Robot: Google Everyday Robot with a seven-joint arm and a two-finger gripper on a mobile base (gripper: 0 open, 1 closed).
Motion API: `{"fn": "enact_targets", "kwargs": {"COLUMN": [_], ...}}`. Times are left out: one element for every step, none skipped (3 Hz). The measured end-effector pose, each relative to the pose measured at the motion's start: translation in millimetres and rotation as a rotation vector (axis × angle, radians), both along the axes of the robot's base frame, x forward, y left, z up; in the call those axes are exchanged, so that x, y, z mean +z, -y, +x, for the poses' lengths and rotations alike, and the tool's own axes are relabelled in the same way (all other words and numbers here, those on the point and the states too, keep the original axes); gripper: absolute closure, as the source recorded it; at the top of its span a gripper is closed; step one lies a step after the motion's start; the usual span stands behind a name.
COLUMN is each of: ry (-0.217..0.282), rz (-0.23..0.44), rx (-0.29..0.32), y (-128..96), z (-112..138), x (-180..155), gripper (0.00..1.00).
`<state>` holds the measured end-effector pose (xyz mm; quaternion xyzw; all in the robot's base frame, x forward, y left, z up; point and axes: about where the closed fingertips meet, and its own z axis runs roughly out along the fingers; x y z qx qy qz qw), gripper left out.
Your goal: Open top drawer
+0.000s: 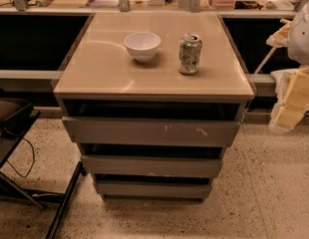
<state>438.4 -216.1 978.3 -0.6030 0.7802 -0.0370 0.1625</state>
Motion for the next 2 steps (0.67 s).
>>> {"fn": "enact_targets", "kwargs": {"ry": [0.0, -0.014], "rz": [0.0, 0.036], "rx": [0.0, -0.024], "y": [0, 8], "z": [0, 0], "x": [0, -17], "gripper": [0.0, 0.0]}}
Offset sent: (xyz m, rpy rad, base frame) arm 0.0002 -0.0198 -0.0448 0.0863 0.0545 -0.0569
